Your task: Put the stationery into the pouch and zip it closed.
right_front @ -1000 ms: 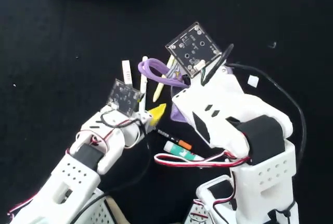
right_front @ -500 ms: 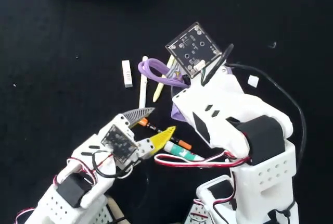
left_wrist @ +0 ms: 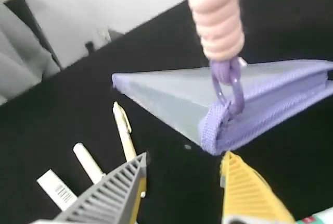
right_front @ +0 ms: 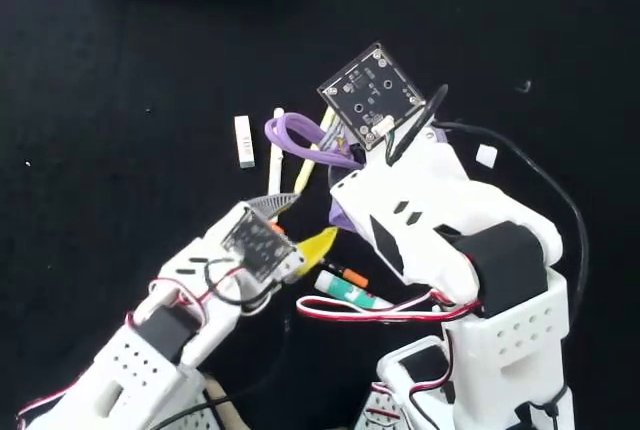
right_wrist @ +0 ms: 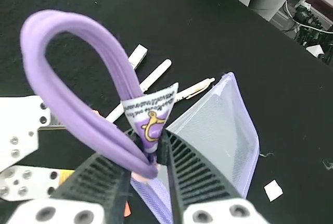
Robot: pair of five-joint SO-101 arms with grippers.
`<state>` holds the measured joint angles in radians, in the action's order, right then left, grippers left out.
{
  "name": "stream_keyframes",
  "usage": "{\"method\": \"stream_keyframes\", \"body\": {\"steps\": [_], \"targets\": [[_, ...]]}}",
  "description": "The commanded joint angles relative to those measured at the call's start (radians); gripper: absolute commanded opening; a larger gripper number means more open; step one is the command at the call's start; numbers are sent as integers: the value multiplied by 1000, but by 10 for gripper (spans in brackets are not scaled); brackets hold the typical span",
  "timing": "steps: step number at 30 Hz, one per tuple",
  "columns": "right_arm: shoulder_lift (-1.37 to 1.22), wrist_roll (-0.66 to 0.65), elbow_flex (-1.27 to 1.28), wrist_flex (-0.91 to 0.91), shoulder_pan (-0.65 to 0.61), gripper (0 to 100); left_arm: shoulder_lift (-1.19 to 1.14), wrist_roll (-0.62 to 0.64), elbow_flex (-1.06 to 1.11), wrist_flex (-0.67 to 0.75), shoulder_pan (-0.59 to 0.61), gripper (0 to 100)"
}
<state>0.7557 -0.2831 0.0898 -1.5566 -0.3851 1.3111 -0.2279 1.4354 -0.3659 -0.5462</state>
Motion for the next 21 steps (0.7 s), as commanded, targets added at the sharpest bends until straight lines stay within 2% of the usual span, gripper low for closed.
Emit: {"method": "stream_keyframes", "body": {"steps": [1,8,21], "targets": [[21,-11,-18,-2,9,11,-87,11,-94,54,4,231],[21,-11,-18,0,9,11,-92,11,-96,57,-41,231],[21,-12,-18,-5,11,11,-74,17,-131,55,-8,230]]}}
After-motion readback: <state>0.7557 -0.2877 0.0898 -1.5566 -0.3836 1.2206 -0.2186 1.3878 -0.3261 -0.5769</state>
